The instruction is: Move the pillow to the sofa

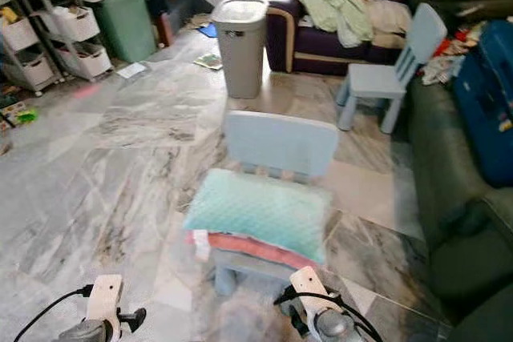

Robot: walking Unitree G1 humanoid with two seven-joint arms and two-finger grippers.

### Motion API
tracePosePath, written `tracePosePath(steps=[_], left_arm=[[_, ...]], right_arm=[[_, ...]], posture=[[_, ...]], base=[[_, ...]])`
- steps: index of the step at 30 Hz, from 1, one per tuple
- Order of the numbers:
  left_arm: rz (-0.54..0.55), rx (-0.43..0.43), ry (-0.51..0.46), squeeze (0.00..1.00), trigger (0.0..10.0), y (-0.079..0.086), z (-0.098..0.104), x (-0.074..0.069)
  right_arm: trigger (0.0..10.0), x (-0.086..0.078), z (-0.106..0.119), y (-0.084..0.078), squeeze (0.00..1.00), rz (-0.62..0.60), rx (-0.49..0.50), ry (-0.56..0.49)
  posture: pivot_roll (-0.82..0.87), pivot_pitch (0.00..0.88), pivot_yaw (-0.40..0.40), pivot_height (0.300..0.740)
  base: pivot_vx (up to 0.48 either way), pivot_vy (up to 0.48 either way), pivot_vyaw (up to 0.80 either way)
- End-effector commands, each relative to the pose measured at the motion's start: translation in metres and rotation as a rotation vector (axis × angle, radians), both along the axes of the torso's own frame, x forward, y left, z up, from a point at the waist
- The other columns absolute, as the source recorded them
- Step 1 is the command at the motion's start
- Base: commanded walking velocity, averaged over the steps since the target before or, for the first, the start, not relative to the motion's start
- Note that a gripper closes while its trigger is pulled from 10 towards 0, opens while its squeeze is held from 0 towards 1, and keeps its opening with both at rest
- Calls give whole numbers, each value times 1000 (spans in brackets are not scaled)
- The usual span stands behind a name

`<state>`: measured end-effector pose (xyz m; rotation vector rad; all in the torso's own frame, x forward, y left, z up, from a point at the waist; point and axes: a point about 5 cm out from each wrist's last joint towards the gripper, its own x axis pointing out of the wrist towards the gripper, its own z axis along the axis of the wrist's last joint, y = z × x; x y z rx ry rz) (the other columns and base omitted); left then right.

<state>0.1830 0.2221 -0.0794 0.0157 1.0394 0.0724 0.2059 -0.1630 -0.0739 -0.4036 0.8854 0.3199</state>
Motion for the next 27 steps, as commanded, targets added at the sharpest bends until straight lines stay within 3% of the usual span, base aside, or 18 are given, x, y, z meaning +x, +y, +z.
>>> tracePosePath(steps=[1, 10, 27], left_arm=[[-16, 19, 1, 0, 10000, 3, 2, 2], [-67, 39, -13, 0, 10000, 3, 4, 5], [-84, 18, -26, 0, 10000, -5, 7, 16]], right_arm=[[10000, 0, 1, -2, 0, 2, 4, -5], [10000, -3, -1, -10, 0, -5, -5, 0], [10000, -3, 0, -8, 0, -7, -8, -8]], posture=[[-1, 0, 62, 740], [0, 0, 61, 740], [-8, 0, 61, 740]], base=[[0, 349, 0], [0, 55, 0], [0, 0, 0]])
